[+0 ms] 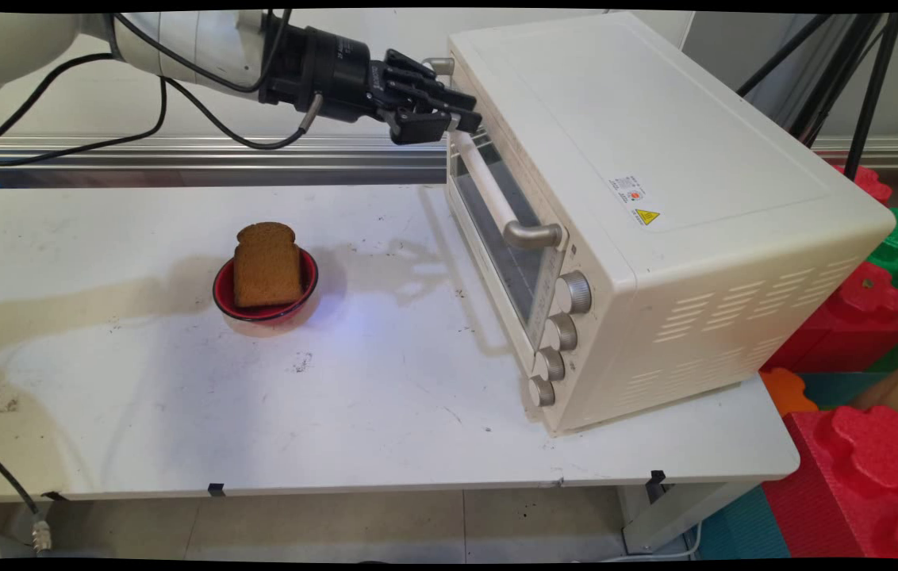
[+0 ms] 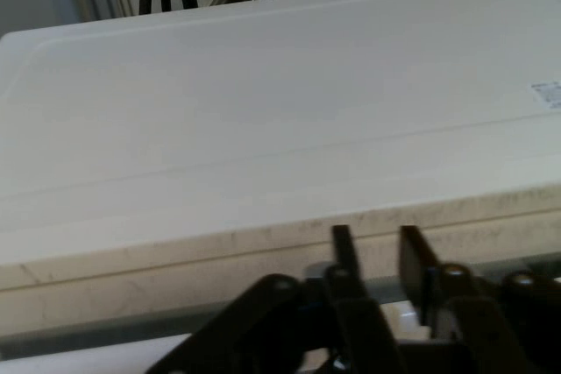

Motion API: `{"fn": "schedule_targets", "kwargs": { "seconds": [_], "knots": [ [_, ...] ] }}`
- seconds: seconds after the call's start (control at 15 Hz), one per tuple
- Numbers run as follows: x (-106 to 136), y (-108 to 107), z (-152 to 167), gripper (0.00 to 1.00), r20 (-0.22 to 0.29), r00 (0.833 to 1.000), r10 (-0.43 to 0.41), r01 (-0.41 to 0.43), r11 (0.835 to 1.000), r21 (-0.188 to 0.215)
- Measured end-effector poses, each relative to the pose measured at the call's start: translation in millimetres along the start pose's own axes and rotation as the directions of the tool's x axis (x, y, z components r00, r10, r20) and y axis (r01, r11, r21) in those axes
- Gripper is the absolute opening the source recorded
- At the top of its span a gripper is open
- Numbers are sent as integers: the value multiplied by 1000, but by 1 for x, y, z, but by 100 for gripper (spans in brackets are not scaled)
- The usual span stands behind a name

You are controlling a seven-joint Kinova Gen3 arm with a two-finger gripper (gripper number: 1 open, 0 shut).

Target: Open the oven

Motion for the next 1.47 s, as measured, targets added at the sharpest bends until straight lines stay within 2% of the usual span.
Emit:
{"fn": "schedule_targets", "kwargs": {
  "seconds": [0.87,1.47],
  "knots": [
    [-14,2,18,0,38,999,-19,20,1000,-13],
    [-24,4,14,0,64,998,-1,3,1000,-20]
  ]
}}
